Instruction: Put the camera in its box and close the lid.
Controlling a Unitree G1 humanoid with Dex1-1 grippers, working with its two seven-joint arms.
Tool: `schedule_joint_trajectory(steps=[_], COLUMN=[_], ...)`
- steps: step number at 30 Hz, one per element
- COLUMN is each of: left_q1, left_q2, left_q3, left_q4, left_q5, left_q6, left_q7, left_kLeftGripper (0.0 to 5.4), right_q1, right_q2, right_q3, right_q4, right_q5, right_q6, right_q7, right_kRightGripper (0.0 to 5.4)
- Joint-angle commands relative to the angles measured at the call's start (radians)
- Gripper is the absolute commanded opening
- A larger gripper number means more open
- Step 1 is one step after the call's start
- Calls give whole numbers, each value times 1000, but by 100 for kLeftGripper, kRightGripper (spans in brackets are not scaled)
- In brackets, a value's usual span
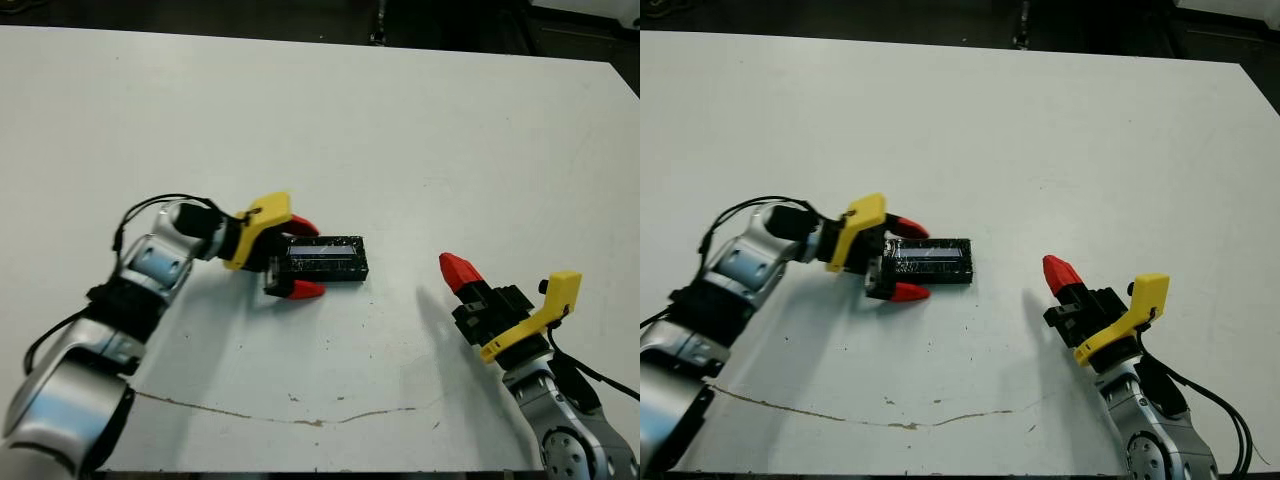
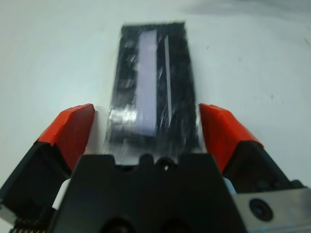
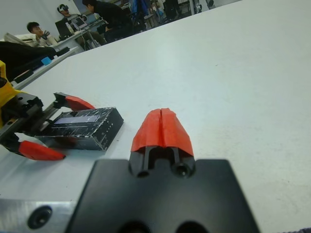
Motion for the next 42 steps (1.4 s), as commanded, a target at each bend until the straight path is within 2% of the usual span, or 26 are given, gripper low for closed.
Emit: schedule_joint_trajectory(steps=[1, 6, 10, 14, 16, 18, 21, 24, 26, 31, 36, 39, 42], left_q1=[59, 111, 152, 183, 205, 226, 293, 361, 390, 400, 354, 323, 301], left_q2=[75, 147, 183, 225, 257, 272, 213, 100, 22, -139, -207, -249, -277], left_q3=[33, 94, 165, 193, 215, 254, 377, 465, 488, 433, 316, 259, 201], left_q4=[-27, -57, -56, -62, -113, -176, -333, -497, -595, -729, -759, -758, -761], left_q5=[3, -1, -33, -36, -39, -62, -131, -205, -255, -337, -330, -334, -307], left_q6=[12, 13, 29, 9, 40, 120, 246, 271, 295, 305, 330, 391, 444], left_q7=[-3, 36, 70, 73, 93, 136, 307, 474, 573, 700, 758, 810, 870], left_kLeftGripper=[539, 539, 539, 539, 539, 539, 510, 467, 437, 355, 283, 238, 189], right_q1=[4, 4, 2, 2, 1, -2, -8, -12, -13, -14, -12, -11, -8], right_q2=[-19, -19, -22, -23, -23, -23, -22, -24, -22, -19, -12, -9, -9], right_q3=[-7, -8, -7, -6, -6, -6, -4, -1, -2, -6, -13, -17, -20], right_q4=[-6, -7, -12, -16, -14, -11, 0, 3, 2, 8, 11, 12, 12], right_q5=[3, 8, 11, 12, 17, 23, 21, 12, 11, 10, 15, 16, 14], right_q6=[7, 11, 18, 21, 21, 21, 6, 0, 2, -3, -7, -8, -8], right_q7=[-1, -3, -5, -9, -6, -3, 6, 6, 1, 0, -3, -6, -8], right_kRightGripper=[0, 0, 0, 0, 0, 0, 0, 0, 0, 0, 0, 0, 0])
